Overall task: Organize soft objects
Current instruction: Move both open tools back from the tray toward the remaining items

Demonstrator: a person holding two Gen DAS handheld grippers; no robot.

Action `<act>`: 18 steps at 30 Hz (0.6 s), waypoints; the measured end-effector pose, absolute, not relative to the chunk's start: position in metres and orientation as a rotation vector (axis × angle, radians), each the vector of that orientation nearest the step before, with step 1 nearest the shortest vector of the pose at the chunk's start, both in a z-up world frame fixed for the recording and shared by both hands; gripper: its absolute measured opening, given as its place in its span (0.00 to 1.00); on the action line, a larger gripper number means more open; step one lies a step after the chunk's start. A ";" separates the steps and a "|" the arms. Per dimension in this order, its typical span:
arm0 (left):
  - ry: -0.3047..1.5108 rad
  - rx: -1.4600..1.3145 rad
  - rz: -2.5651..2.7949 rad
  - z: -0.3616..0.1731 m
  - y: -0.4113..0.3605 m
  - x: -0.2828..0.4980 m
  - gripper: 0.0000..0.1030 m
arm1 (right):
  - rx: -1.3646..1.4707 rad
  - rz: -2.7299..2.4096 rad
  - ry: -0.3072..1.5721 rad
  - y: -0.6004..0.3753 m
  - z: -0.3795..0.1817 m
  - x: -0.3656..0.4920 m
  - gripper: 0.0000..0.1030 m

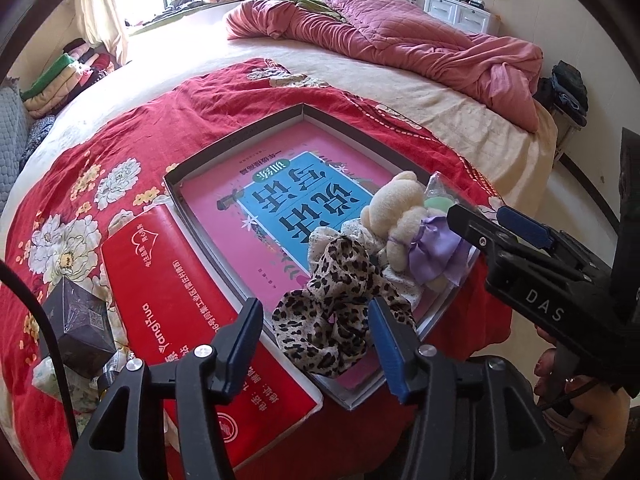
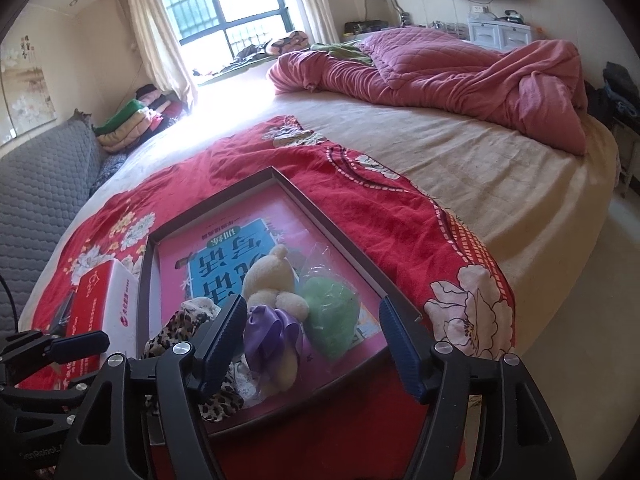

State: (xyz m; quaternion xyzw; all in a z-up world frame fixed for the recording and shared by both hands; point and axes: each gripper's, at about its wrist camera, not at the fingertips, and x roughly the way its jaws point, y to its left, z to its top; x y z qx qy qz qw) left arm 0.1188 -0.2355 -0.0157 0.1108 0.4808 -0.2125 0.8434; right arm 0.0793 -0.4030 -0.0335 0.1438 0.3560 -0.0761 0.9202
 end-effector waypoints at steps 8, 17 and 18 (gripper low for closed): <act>0.986 0.219 -0.430 -0.006 -0.227 0.112 0.65 | 0.263 -0.195 0.721 -0.399 -0.027 0.075 0.74; 0.967 0.201 -0.400 0.006 -0.213 0.105 0.72 | 0.222 -0.222 0.653 -0.387 -0.006 0.066 0.75; 0.963 0.195 -0.397 0.007 -0.211 0.104 0.72 | 0.219 -0.221 0.653 -0.385 -0.004 0.066 0.75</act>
